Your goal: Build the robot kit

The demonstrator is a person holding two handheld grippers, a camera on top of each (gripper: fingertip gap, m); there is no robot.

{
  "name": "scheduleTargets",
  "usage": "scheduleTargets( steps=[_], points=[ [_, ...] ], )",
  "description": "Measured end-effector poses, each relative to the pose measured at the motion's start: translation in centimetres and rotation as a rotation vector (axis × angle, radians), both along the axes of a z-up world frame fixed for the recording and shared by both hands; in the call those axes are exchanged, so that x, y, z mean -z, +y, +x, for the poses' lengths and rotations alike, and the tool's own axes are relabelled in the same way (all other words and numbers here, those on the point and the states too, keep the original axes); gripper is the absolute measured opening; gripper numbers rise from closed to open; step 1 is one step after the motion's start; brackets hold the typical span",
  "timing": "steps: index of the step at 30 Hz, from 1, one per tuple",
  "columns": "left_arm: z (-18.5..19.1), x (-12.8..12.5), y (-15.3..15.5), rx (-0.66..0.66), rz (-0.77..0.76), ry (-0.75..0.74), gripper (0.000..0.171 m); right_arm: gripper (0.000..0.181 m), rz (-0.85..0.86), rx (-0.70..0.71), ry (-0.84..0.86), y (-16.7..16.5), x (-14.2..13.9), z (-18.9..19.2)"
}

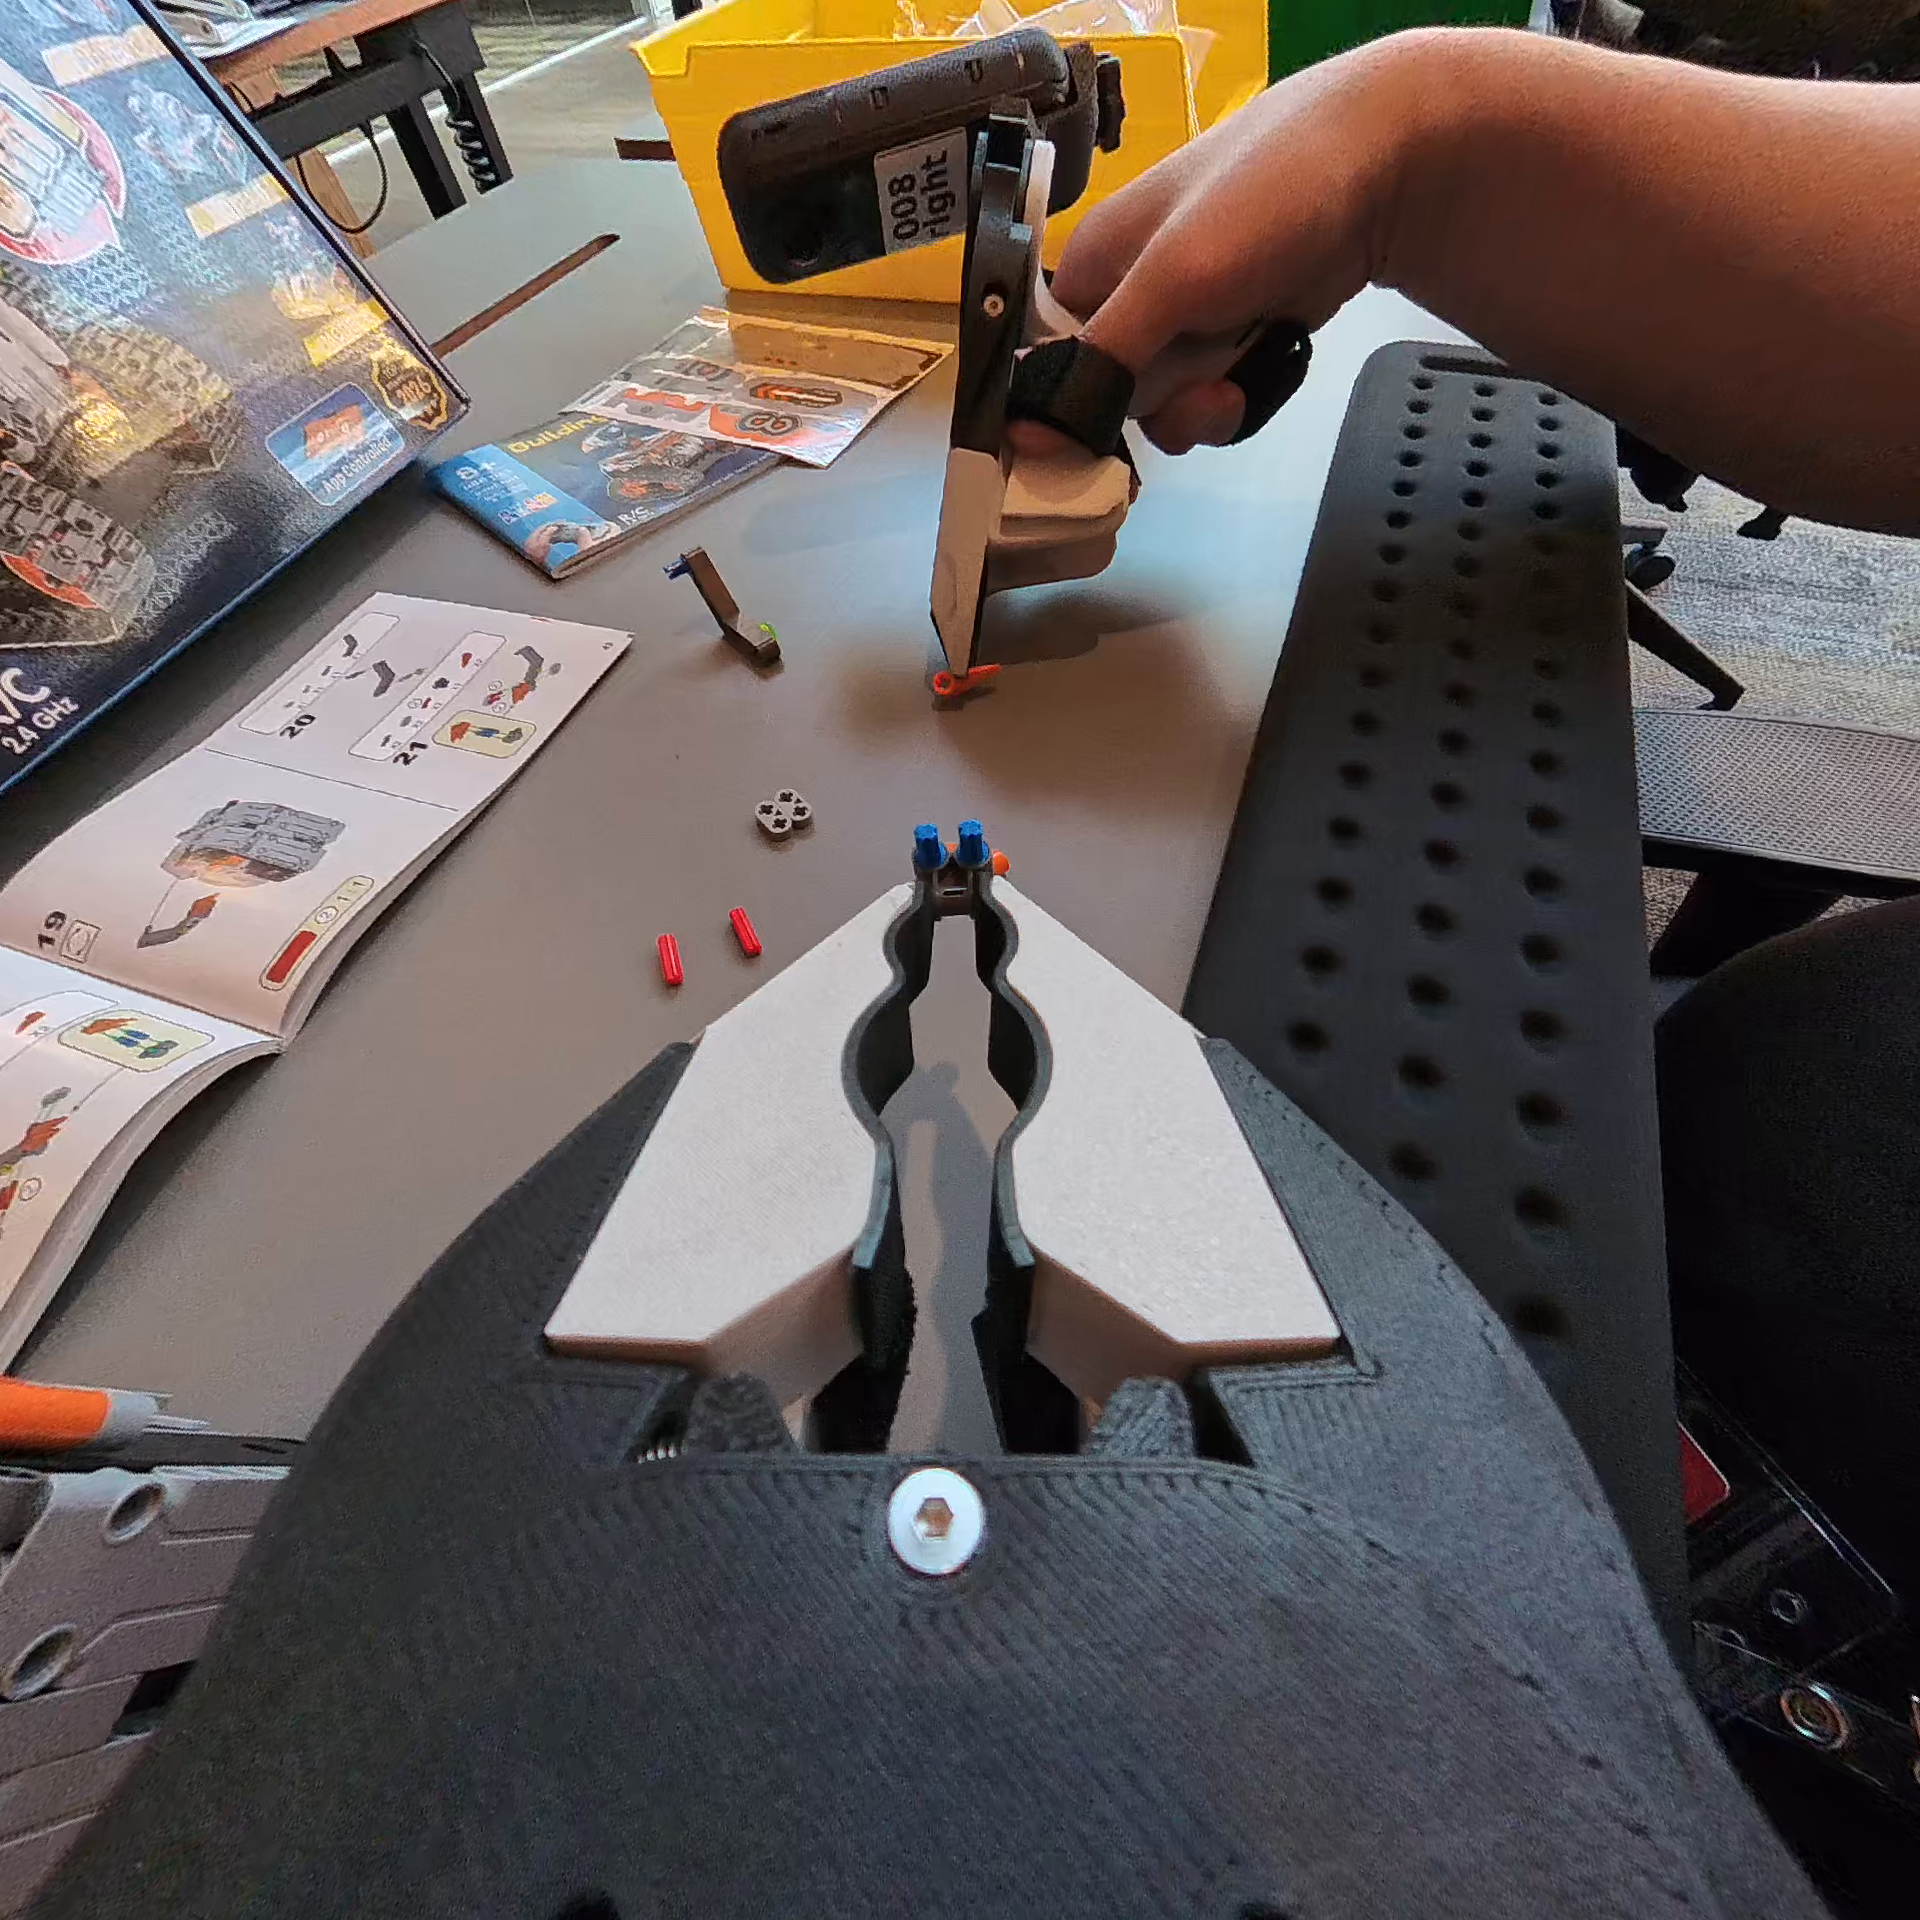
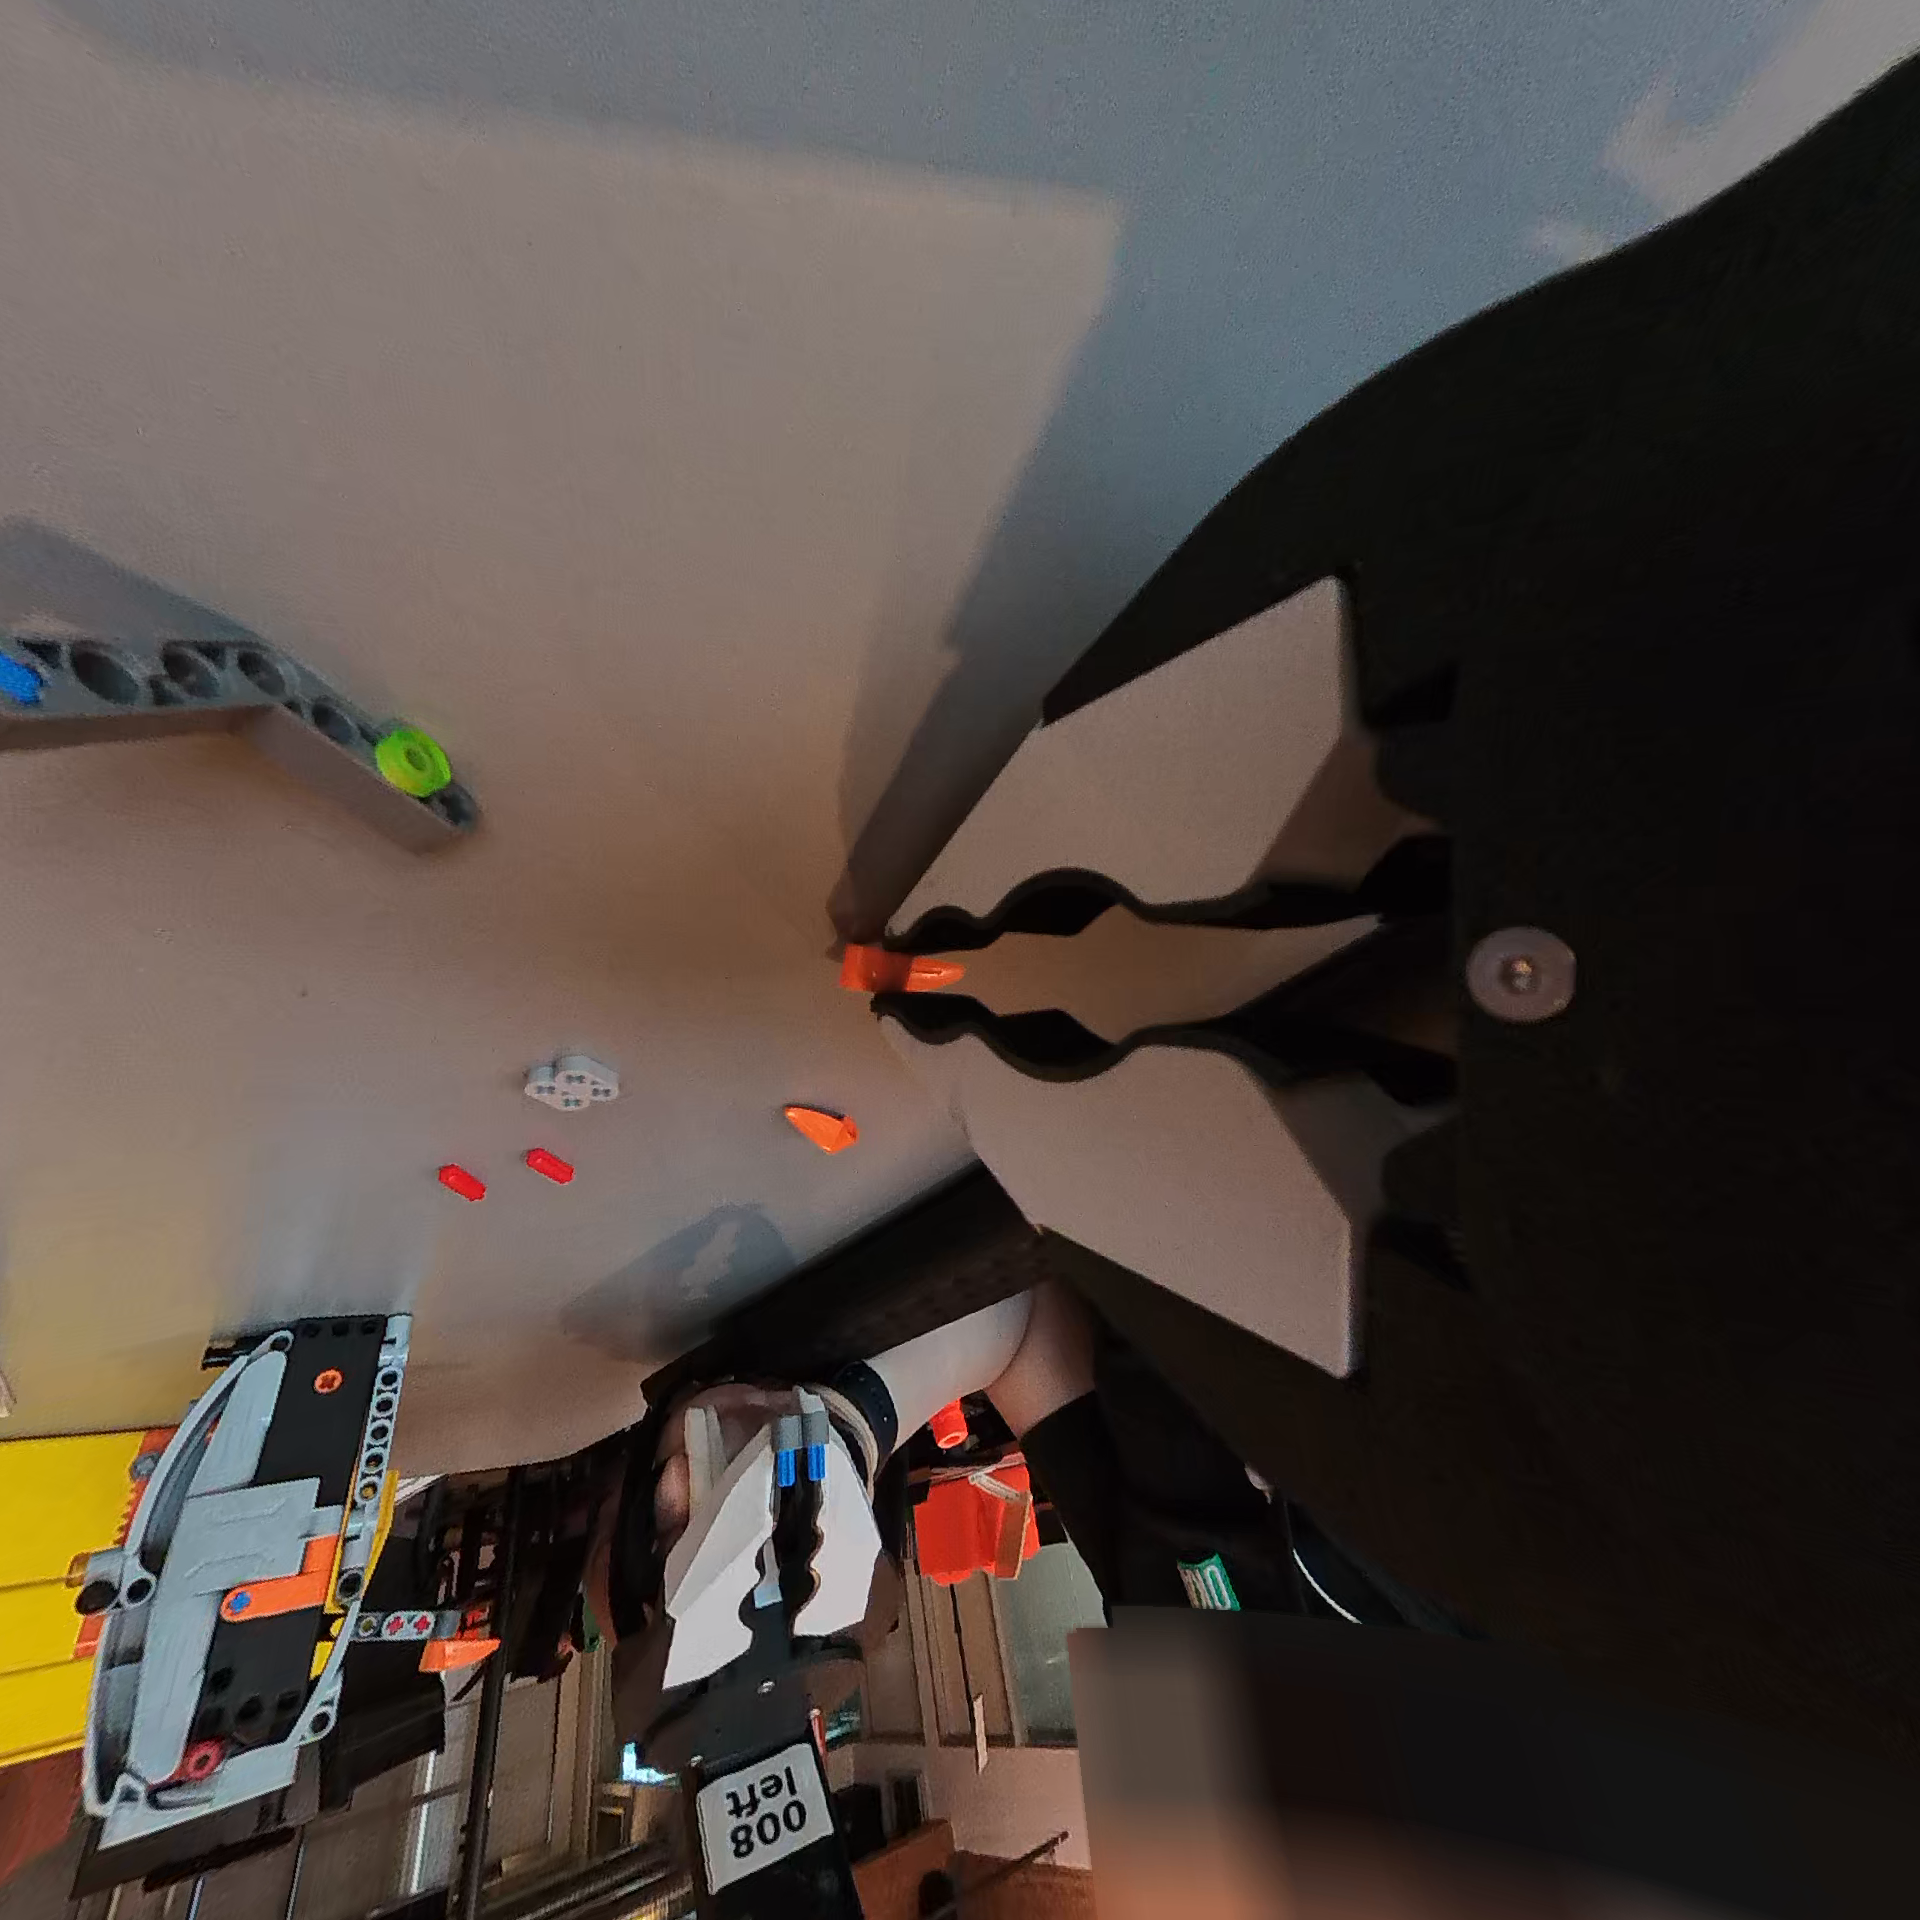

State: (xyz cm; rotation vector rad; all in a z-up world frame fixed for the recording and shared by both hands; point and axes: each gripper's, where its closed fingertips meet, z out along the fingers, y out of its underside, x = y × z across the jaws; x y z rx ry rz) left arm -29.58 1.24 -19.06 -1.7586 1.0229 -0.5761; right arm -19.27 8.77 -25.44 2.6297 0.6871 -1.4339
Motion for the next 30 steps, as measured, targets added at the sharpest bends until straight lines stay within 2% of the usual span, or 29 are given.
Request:
scheduleTargets(
  steps=[3, 16, 30],
  points=[
    [0.0, -0.1, 0.0, 0.0, 0.002, -0.003, 0.006, 0.008, -0.019, 0.012, 0.001, 0.2, 0.0, 0.4],
    [0.1, -0.2, -0.2, 0.009, 0.006, -0.006, 0.006, 0.007, 0.174, 0.064, -0.059, 1.7, 0.1, 1.9],
    [0.2, -0.1, -0.3, 0.019, 0.009, -0.001, 0.006, 0.009, 0.177, 0.261, 0.095, 3.4, -0.3, 4.2]
  ],
)
